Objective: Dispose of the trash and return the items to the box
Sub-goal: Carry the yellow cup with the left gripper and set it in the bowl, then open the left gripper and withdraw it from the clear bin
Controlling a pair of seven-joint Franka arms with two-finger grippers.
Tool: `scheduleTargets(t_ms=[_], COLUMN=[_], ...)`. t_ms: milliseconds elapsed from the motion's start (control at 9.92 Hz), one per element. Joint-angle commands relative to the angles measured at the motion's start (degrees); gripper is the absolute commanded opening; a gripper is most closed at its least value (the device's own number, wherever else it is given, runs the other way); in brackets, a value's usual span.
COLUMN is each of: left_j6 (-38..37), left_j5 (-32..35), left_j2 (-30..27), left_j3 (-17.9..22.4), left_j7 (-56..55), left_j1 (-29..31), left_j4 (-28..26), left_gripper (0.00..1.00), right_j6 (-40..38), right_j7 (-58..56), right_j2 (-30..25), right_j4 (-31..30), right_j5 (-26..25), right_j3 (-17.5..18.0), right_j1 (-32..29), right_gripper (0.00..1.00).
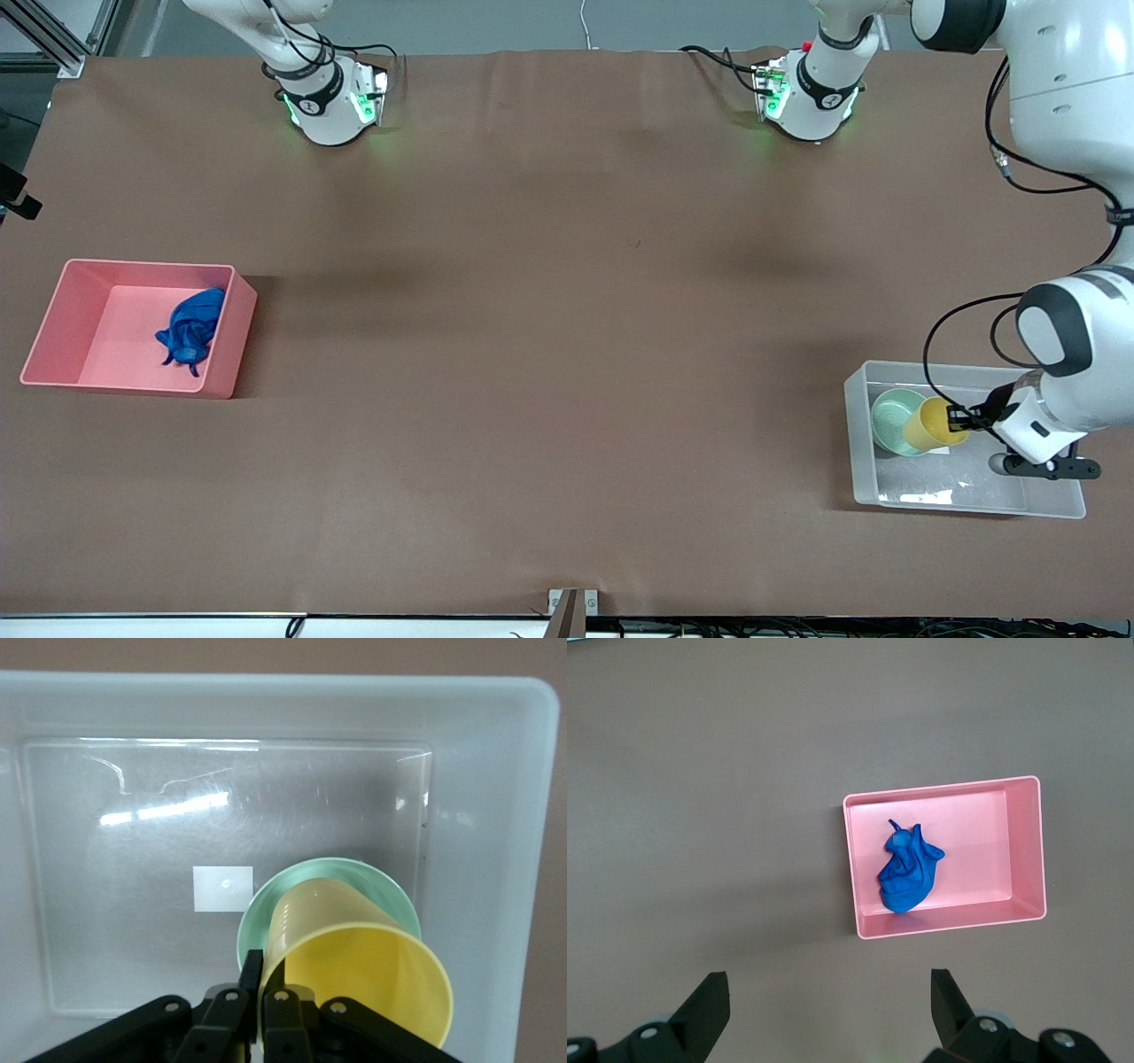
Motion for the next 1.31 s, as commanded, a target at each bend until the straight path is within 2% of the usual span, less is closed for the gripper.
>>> scheduleTargets(t_ms=[0, 202, 303, 403, 504, 605, 706, 807, 1008, 1109, 1210], left_j6=[-0.7, -0.6, -0.6, -0.6, -0.6, -0.6, -1.4, -3.4, -13.7, -18.8, -21.9], left_j5=[-1.5, -1.2, -1.2, -1.3, -1.1, -1.0, -0.4, -0.1, 0.5, 3.5, 7.4], left_j2=[1.8, 2.3, 2.6, 2.6, 2.0, -0.4, -4.1, -10.5, -19.5, -25.1, -29.8], left_j3=[0.4, 0.4, 0.4, 0.4, 0.4, 0.6, 1.4, 2.1, 1.8, 1.5, -0.9], left_j7=[1.0, 1.3, 1.4, 1.1, 1.4, 0.5, 0.2, -0.1, -2.7, -3.6, -4.6], left_j1=[-0.6, -0.4, -0.5, -0.5, -0.2, -0.3, -0.4, -0.2, -0.8, -1.0, -0.7], left_j4=[-0.2, -3.0, -2.9, -2.7, -2.4, -1.9, -1.6, -1.8, -2.6, -3.8, -5.5], left_gripper=[0.01, 0.08, 0.15, 0.37, 0.93, 1.0, 1.0, 1.0, 1.0, 1.0, 1.0], right_j6=[-0.3, -0.3, -0.3, -0.3, -0.3, -0.3, -0.3, -0.3, -0.3, -0.3, -0.3], right_j7=[0.5, 0.5, 0.5, 0.5, 0.5, 0.5, 0.5, 0.5, 0.5, 0.5, 0.5], right_j2=[-0.4, -0.4, -0.4, -0.4, -0.4, -0.4, -0.4, -0.4, -0.4, -0.4, -0.4], right_j4=[-0.3, -0.3, -0.3, -0.3, -0.3, -0.3, -0.3, -0.3, -0.3, -0.3, -0.3], right_j5=[-0.4, -0.4, -0.4, -0.4, -0.4, -0.4, -0.4, -0.4, -0.4, -0.4, -0.4], right_j3=[0.6, 0.6, 0.6, 0.6, 0.6, 0.6, 0.6, 0.6, 0.6, 0.6, 0.6], right_j1=[-0.6, -0.6, -0.6, -0.6, -0.6, -0.6, -0.6, -0.6, -0.6, -0.6, -0.6], right_gripper=[1.0, 1.0, 1.0, 1.0, 1.0, 1.0, 1.0, 1.0, 1.0, 1.0, 1.0])
